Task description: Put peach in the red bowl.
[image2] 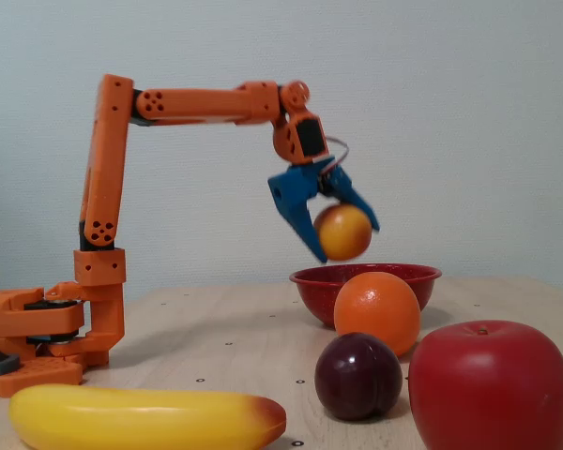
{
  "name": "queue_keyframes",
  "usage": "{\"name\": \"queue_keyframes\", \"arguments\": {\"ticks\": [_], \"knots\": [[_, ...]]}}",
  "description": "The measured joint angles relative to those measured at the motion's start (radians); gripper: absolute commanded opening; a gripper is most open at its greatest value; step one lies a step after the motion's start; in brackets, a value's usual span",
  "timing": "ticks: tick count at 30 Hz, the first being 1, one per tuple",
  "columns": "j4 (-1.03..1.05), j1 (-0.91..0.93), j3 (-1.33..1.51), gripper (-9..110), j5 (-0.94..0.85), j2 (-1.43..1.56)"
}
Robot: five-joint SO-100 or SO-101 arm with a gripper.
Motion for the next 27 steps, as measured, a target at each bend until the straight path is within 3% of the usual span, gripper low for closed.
{"name": "queue_keyframes", "arguments": {"ticks": [25,27], "knots": [[-0.035,-0.044,-0.245,0,-0.199,-0.396],[-0.043,-0.044,-0.245,13,-0.224,-0.396]]}}
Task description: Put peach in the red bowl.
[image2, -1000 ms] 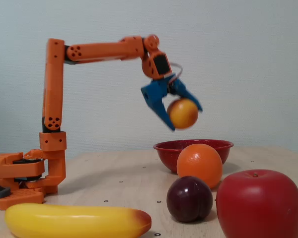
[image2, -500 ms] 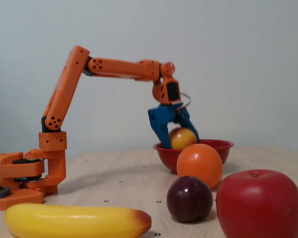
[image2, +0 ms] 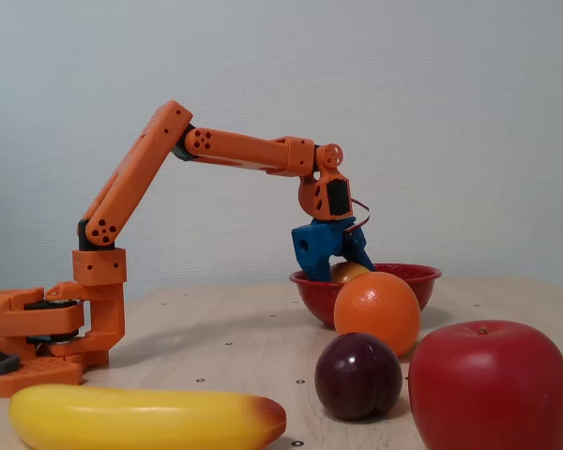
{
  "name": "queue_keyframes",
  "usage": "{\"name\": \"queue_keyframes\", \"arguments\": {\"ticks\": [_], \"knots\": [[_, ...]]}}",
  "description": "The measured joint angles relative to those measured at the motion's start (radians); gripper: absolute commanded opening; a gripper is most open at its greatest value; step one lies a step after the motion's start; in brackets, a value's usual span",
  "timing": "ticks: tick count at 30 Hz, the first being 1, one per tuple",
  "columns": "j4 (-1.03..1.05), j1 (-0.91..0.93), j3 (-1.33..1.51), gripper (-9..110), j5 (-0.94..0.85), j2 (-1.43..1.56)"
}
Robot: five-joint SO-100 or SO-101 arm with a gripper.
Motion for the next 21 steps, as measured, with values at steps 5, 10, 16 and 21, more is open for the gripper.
{"name": "queue_keyframes", "arguments": {"ticks": [5,10,16,21], "knots": [[-0.003,-0.003,0.000,43,-0.014,-0.021],[-0.005,-0.017,0.000,47,-0.020,-0.021],[-0.006,-0.014,-0.002,50,-0.021,-0.021],[-0.008,-0.015,-0.009,49,-0.035,-0.018]]}}
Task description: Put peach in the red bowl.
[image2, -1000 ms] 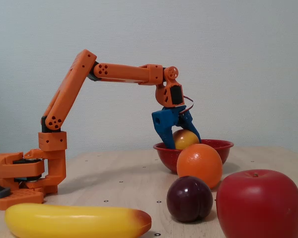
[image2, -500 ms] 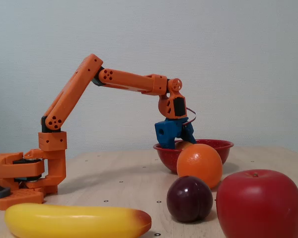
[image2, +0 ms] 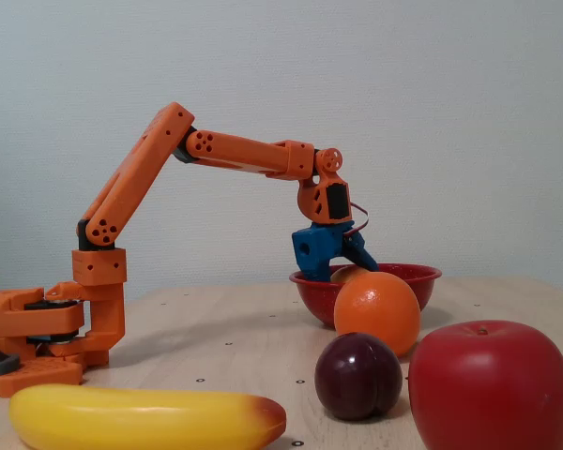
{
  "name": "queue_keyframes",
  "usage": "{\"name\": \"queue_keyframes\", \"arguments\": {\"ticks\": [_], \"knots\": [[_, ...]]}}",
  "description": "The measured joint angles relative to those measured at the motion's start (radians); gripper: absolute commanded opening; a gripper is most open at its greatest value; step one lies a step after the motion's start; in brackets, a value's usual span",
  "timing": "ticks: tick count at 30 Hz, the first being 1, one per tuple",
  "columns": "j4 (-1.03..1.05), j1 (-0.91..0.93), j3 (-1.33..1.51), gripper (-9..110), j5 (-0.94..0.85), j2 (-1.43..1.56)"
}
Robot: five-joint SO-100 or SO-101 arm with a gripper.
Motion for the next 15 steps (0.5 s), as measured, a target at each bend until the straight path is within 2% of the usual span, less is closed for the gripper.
{"name": "queue_keyframes", "arguments": {"ticks": [12,15], "knots": [[0.147,0.037,-0.041,47,0.002,0.213],[0.189,0.072,-0.041,43,0.002,0.244]]}}
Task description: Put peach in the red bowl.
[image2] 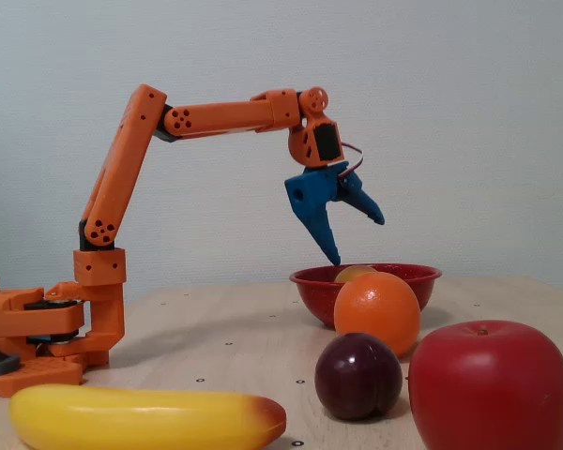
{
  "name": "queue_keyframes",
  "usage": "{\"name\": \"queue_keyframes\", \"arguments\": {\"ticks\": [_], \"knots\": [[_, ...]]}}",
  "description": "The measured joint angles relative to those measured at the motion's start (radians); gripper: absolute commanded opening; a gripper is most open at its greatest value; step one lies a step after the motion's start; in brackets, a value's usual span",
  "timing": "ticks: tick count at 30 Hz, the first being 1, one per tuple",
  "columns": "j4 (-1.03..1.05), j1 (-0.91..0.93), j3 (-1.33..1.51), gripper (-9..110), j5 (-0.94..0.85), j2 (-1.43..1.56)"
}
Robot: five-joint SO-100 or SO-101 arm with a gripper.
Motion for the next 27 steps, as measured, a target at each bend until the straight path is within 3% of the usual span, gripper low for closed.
{"name": "queue_keyframes", "arguments": {"ticks": [2,4,8,10,27], "knots": [[0.015,0.017,0.000,37,0.000,0.015],[0.015,0.023,0.000,23,0.006,0.032],[0.015,0.040,0.000,6,0.071,0.078],[0.015,0.060,0.000,2,0.091,0.098],[0.071,0.140,0.051,0,0.133,0.318]]}}
